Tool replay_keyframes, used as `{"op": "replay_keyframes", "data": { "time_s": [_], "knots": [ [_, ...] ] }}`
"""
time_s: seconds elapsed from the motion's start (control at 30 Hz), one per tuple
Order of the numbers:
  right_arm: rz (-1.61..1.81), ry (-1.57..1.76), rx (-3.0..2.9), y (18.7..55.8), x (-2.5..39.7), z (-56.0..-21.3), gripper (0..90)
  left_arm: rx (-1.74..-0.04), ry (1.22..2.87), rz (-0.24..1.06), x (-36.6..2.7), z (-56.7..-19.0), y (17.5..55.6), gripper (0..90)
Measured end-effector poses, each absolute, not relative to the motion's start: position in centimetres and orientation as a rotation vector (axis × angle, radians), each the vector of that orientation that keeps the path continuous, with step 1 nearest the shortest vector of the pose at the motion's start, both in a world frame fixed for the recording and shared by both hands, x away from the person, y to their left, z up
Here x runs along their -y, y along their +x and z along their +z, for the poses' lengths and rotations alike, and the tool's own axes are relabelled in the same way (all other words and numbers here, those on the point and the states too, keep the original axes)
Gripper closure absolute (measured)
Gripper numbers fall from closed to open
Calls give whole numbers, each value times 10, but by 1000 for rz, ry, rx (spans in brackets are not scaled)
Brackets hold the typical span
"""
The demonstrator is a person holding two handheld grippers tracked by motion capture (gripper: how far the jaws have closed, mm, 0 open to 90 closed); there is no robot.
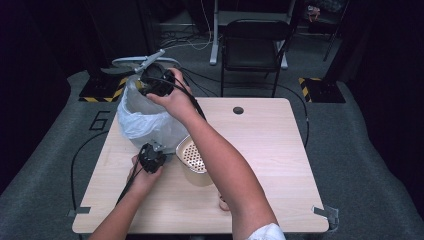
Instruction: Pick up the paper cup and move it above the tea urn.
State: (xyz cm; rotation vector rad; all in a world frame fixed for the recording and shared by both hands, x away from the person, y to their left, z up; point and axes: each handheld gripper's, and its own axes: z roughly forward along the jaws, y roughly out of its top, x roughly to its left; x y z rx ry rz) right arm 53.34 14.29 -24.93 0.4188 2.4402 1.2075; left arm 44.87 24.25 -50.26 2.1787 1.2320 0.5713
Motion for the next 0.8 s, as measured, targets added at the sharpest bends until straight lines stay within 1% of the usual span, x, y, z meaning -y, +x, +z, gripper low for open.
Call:
{"op": "replay_keyframes", "data": {
  "time_s": [0.07, 0.1, 0.2, 0.27, 0.3, 0.37, 0.4, 0.53, 0.57, 0.67, 0.8],
  "knots": [
    [1212, 404, -2434, 536, -144, -250, 714, -1238, 2181, 555, -242, -502, 448, 900],
    [1216, 414, -2430, 537, -144, -251, 714, -1231, 2178, 572, -243, -503, 449, 900],
    [1218, 427, -2428, 538, -145, -252, 711, -1231, 2188, 569, -243, -502, 448, 900],
    [1222, 427, -2425, 540, -146, -253, 690, -1218, 2190, 571, -243, -502, 449, 900],
    [1222, 433, -2422, 540, -146, -253, 663, -1218, 2188, 573, -243, -502, 448, 900],
    [1205, 449, -2403, 542, -148, -256, 521, -1217, 2185, 573, -243, -503, 448, 900],
    [1195, 465, -2393, 542, -148, -257, 474, -1217, 2181, 575, -243, -503, 448, 900],
    [1198, 491, -2386, 542, -148, -259, 369, -1218, 2189, 575, -243, -502, 448, 900],
    [1197, 510, -2383, 542, -149, -259, 356, -1217, 2190, 576, -243, -502, 448, 900],
    [1199, 518, -2393, 542, -146, -259, 359, -1216, 2189, 579, -243, -502, 448, 900],
    [1207, 506, -2412, 538, -144, -261, 379, -1228, 2173, 582, -242, -503, 448, 900]
  ]
}}
